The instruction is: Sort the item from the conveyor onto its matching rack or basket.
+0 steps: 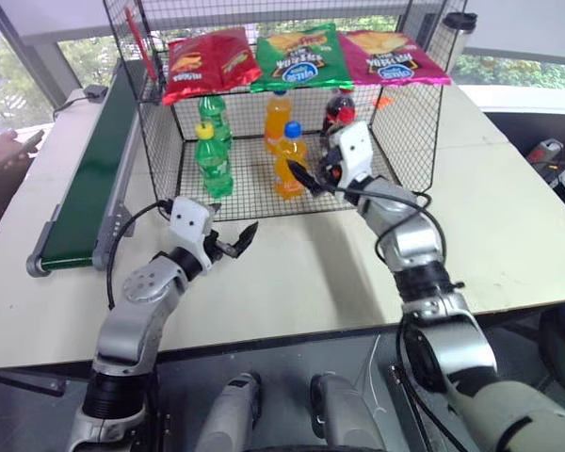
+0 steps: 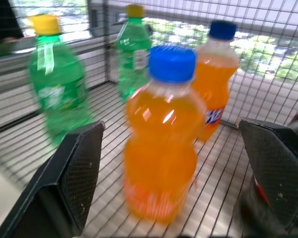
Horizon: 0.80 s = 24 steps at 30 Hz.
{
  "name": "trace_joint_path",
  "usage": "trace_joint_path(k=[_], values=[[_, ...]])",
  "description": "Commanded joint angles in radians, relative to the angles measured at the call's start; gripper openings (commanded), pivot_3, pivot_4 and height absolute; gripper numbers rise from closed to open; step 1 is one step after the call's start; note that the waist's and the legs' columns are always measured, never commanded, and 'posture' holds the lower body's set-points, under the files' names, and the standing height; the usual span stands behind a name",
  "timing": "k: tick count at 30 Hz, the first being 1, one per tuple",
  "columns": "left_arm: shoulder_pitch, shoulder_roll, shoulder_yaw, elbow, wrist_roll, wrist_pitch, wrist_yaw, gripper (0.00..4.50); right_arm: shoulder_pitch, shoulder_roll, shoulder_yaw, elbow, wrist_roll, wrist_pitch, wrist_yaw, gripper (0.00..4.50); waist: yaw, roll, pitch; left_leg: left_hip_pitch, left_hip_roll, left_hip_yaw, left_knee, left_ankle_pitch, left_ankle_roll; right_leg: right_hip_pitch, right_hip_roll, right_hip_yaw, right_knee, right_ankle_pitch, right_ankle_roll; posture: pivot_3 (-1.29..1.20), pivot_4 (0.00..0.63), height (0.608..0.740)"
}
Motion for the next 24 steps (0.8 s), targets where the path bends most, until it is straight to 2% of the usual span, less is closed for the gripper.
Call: trace_joint_path(k=[1,5,12,24], values=[[0.03,0.023,0.02,-0.064,-0.007,0.0,-0.008,4.5,0.097,-0.028,0.026,-0.249,0.048,0.126,0.031,4.4,0.001,0.0,0.0,0.0,0.0,0.0,0.0,0.0,0.0,0.0,0.0,0.0,0.0,0.0,0.0,0.0,0.15,0.739],[0.08,0.048,0.038,-0.091,-0.018,0.007,-0.019,4.5,0.236,-0.061,0.022,-0.414,0.086,0.241,0.034,4.4,0.007,0.0,0.0,0.0,0.001,0.0,0.0,0.0,0.0,0.001,-0.001,0.001,0.0,-0.002,-0.004,0.0,0.15,0.739],[0.135,0.075,0.054,-0.113,-0.046,-0.002,-0.053,4.5,0.38,-0.136,0.004,-0.605,0.195,0.389,0.093,4.4,0.009,0.0,0.0,0.0,0.001,0.001,0.001,0.0,0.0,0.002,-0.001,0.002,-0.002,-0.003,-0.004,0.0,0.15,0.739],[0.18,0.096,0.048,-0.117,-0.036,-0.036,-0.08,4.5,0.46,-0.221,0.013,-0.646,0.249,0.423,0.125,4.4,0.009,0.0,0.0,-0.003,0.001,0.001,0.001,-0.001,0.001,0.002,-0.002,0.001,-0.011,-0.002,-0.004,0.0,0.15,0.739]])
